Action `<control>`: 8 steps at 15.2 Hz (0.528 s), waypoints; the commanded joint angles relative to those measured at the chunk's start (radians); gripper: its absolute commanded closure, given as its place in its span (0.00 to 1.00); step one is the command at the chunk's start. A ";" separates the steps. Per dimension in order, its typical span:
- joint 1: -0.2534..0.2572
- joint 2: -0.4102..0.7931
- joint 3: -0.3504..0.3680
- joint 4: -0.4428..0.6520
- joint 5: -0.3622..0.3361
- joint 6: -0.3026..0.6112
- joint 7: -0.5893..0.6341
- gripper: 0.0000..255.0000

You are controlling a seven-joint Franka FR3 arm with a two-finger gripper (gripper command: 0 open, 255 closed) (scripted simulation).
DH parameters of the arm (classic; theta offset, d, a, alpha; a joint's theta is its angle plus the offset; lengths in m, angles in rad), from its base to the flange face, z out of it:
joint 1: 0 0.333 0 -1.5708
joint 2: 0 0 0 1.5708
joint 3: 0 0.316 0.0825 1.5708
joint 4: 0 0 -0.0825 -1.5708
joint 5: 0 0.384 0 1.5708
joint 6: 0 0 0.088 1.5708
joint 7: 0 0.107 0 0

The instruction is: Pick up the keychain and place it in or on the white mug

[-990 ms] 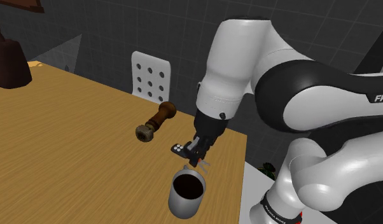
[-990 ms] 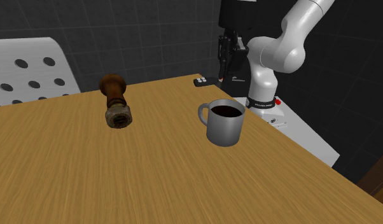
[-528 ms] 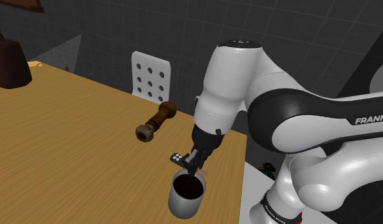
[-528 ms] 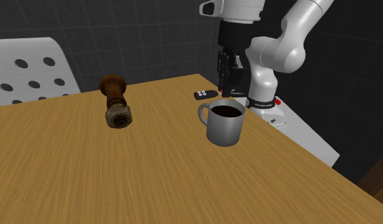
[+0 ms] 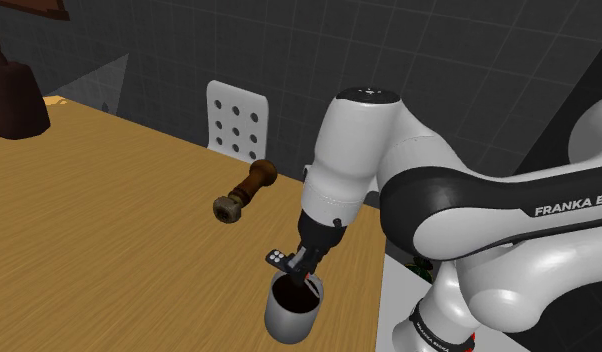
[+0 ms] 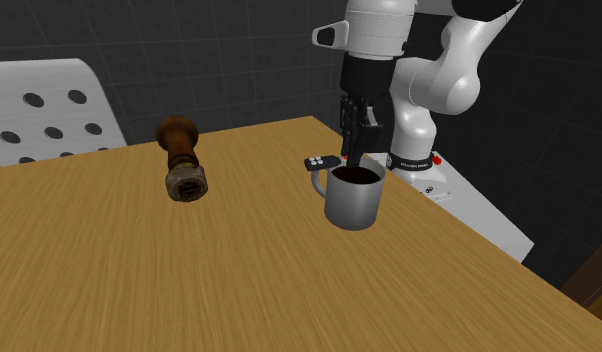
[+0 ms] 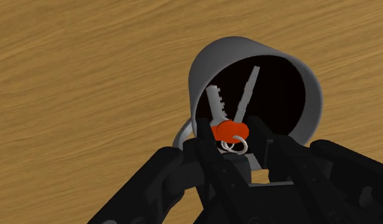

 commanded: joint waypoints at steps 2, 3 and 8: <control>0.000 0.001 0.000 0.000 0.000 0.001 0.000 1.00; 0.000 0.001 0.000 0.000 0.000 0.001 0.000 1.00; 0.000 0.001 0.000 0.000 0.000 0.001 0.000 0.00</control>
